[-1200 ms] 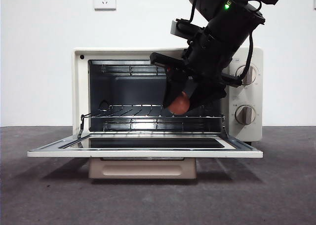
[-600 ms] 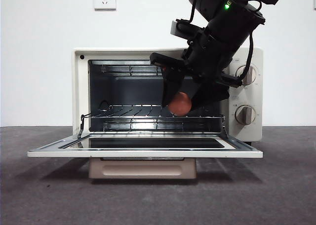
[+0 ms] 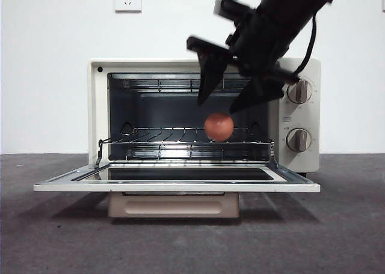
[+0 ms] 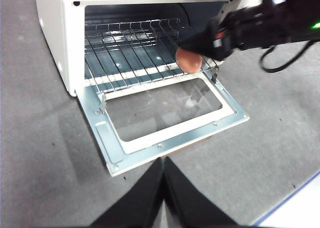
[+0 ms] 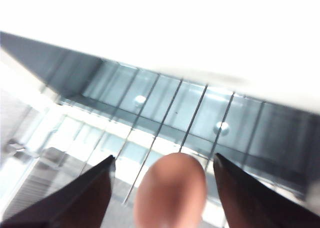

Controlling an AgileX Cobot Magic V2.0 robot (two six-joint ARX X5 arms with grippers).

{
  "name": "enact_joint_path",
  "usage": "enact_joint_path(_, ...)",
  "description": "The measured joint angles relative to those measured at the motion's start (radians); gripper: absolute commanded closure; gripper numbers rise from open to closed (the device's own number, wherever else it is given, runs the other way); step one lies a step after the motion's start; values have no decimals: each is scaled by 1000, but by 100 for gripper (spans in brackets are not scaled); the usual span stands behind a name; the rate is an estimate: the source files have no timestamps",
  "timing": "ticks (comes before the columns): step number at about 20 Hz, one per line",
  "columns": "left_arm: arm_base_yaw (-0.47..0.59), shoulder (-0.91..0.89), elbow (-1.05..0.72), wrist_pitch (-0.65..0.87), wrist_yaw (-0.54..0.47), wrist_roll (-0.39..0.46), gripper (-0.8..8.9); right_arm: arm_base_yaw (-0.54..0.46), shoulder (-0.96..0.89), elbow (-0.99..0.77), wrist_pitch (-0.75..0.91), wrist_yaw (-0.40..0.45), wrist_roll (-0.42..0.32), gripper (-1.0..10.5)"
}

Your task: Eggoven

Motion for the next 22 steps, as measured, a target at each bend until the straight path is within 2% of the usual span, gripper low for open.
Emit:
enact_joint_path(2,0,26,-1,26,0,0,807,5,-59,0,-48,3,0,634)
enact_joint_path(8,39,192,-90,255,4,-6,808,58,-356,0,-195,2,-13,634)
enact_joint_path(11,111,338,-156,394,94,-21,808,70,-518,1,-344,2,-42,634)
enact_joint_path(14,220,484,-193,531,227,-43,808,70,-657,1,-493,24,-58,634)
enact_joint_path(18,337,708,-195,637,310,-45,808,70,-802,1,-619,86,-68,634)
enact_joint_path(22,357,893,-195,733,346,-41,807,70,-893,2,-671,135,-72,634)
